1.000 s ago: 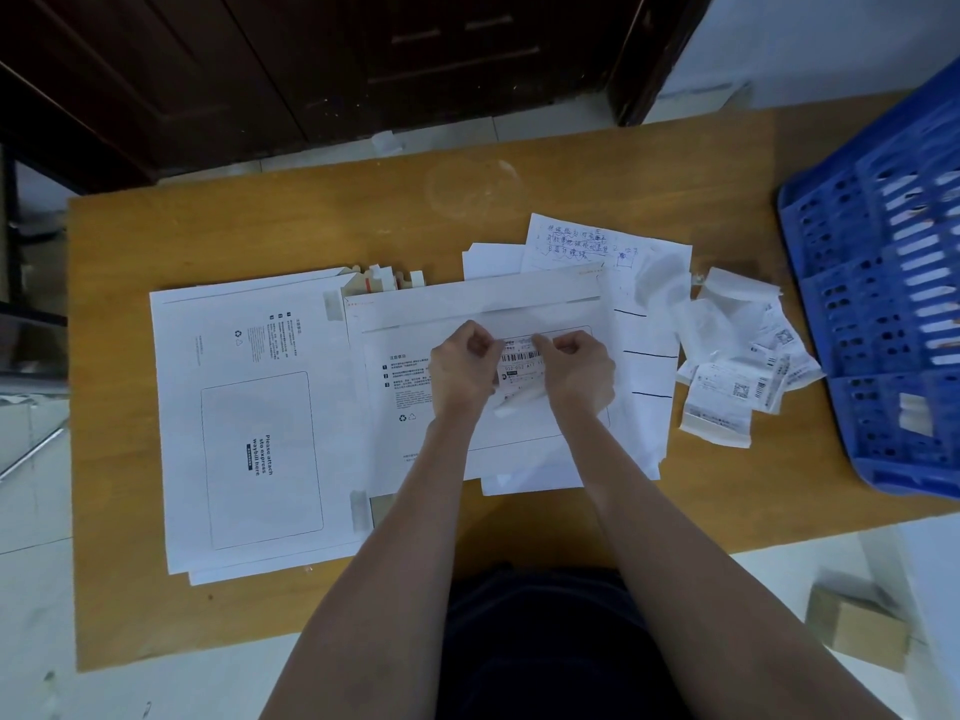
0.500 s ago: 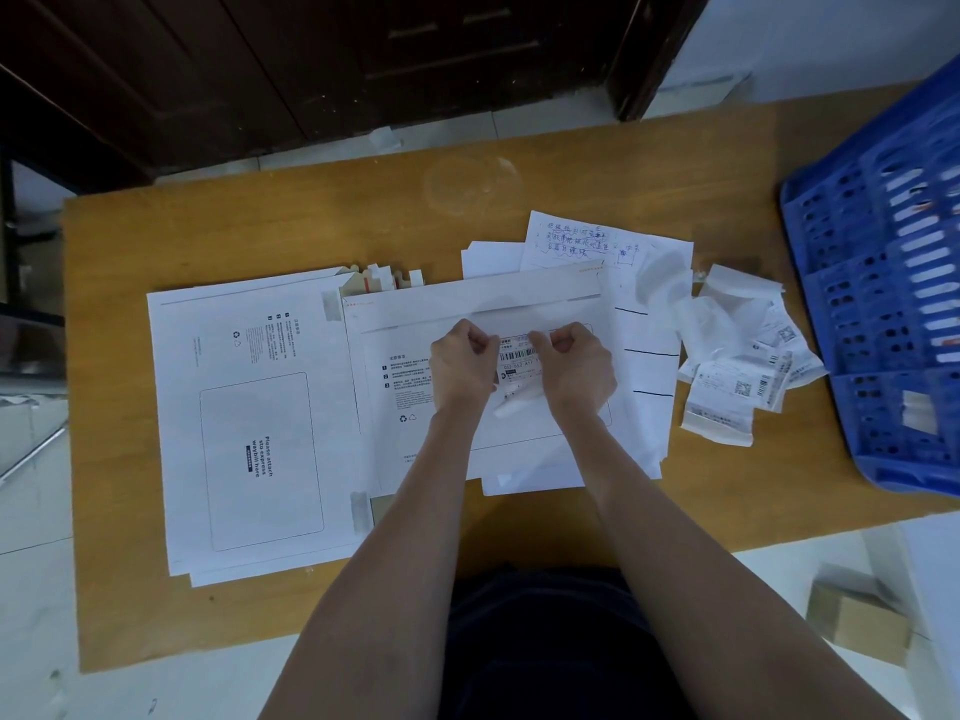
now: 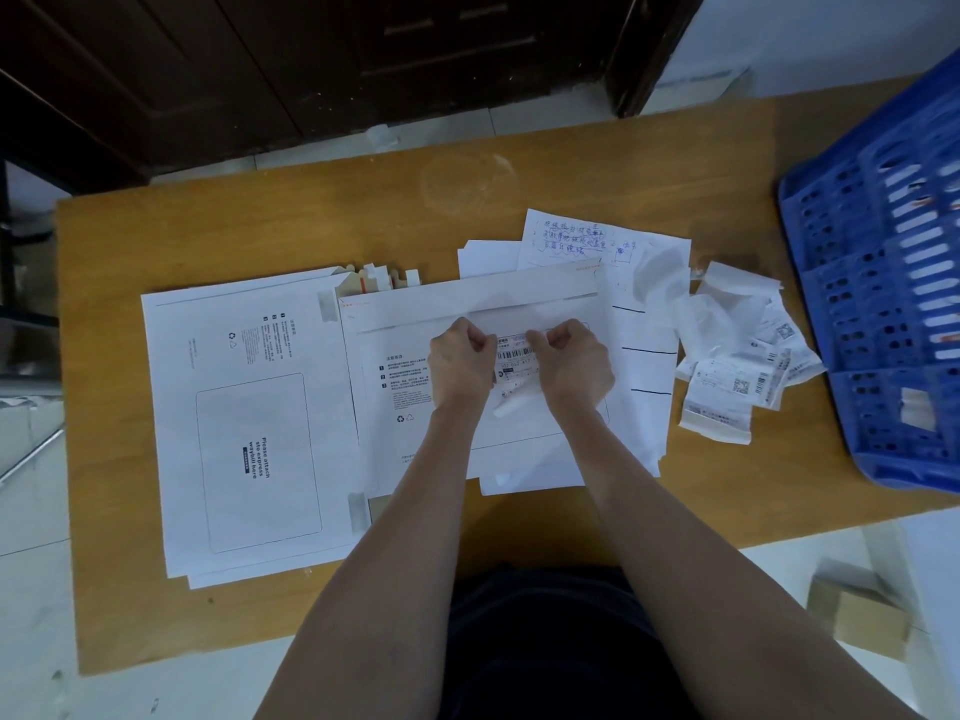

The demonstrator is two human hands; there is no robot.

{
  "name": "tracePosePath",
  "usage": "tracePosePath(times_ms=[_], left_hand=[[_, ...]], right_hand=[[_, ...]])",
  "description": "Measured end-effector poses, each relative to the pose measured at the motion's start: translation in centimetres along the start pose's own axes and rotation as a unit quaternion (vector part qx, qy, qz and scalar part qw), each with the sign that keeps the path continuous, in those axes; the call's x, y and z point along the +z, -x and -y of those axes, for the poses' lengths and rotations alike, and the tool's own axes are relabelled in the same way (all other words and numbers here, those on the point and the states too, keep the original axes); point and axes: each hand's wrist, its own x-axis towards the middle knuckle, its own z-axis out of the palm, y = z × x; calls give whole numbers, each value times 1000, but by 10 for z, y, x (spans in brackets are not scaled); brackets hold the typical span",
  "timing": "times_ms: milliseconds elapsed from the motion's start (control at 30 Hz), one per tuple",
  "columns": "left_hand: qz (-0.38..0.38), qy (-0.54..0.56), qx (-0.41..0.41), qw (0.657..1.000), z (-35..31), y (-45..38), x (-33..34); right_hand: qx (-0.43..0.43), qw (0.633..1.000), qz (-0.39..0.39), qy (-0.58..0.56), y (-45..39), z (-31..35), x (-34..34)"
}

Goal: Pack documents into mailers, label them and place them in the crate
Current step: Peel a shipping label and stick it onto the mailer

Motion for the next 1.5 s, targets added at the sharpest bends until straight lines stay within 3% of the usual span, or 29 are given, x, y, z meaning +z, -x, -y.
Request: tracePosePath(times_ms=[200, 333, 400, 567, 867, 1133, 1500], left_hand=[[-3, -31, -6, 1000, -3, 0, 1], [-26, -168, -17, 985, -7, 1, -5], [-34, -181, -23, 983, -6, 2, -7], [-19, -173, -38, 984, -4, -1, -6], [-11, -96, -70, 993, 2, -9, -10], [3, -130, -64, 989, -2, -4, -12], [39, -196, -44, 979, -4, 27, -20]], right_hand=[[-6, 1000, -1, 20, -2, 0, 2], [-64, 991, -34, 110, -1, -2, 1], [-95, 982, -53, 155, 0, -3, 1], [-61, 983, 5, 171, -4, 4, 2], [12, 999, 47, 21, -25, -2, -11], [13, 999, 36, 2, -20, -3, -13], [69, 991, 113, -7, 7, -13, -30]])
